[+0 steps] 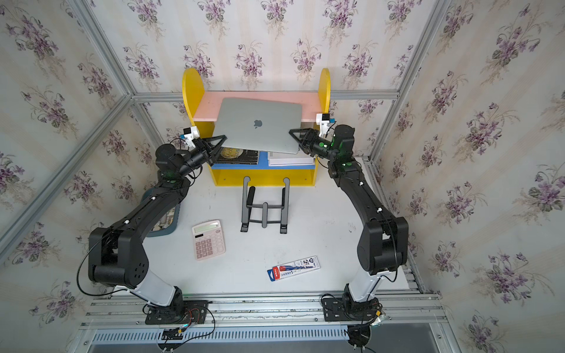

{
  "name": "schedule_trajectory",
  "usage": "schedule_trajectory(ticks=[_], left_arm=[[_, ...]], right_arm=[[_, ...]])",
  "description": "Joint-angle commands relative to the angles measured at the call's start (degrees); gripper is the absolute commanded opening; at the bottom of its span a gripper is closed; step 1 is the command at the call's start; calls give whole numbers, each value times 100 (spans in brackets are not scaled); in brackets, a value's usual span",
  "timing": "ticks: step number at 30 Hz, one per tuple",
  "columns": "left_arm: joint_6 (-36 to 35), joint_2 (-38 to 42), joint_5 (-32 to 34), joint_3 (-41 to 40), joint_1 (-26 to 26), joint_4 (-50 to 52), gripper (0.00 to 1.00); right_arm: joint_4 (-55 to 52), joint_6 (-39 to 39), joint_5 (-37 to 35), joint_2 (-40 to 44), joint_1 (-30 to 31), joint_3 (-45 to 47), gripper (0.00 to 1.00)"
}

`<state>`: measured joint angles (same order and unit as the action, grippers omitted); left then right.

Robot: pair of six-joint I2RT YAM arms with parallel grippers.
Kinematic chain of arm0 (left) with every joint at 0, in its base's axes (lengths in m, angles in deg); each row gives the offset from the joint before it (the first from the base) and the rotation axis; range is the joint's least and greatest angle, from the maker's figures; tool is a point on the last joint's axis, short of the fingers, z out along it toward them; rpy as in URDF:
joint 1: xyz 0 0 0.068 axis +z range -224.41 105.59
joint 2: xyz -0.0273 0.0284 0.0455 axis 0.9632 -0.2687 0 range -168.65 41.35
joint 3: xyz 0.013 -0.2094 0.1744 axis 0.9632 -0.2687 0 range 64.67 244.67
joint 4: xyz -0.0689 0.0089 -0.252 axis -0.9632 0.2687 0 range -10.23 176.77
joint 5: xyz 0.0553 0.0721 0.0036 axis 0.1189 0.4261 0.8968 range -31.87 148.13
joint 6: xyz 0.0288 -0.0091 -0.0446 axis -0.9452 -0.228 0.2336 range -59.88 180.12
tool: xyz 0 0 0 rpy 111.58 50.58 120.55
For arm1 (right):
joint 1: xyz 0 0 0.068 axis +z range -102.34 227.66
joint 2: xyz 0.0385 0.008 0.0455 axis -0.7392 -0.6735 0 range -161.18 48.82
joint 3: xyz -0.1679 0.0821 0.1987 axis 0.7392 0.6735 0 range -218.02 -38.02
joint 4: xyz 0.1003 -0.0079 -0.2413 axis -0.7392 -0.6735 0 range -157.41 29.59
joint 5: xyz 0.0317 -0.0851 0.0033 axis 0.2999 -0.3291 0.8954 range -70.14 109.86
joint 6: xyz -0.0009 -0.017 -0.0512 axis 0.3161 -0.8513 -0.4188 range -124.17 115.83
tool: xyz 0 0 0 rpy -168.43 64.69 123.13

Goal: Close the laptop lid and set it aside
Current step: Place the laptop on the shelf.

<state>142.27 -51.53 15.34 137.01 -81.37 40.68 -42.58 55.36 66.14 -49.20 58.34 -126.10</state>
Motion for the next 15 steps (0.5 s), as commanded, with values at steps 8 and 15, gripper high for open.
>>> schedule_trajectory(ticks=[8,15], left_arm=[[106,-107,827,137,28,-160,0],[64,-15,1154,220,28,165,0]], right_arm=[[290,-297,-42,391,-68,404,47],[346,-420,-91,821,-74,992,45]])
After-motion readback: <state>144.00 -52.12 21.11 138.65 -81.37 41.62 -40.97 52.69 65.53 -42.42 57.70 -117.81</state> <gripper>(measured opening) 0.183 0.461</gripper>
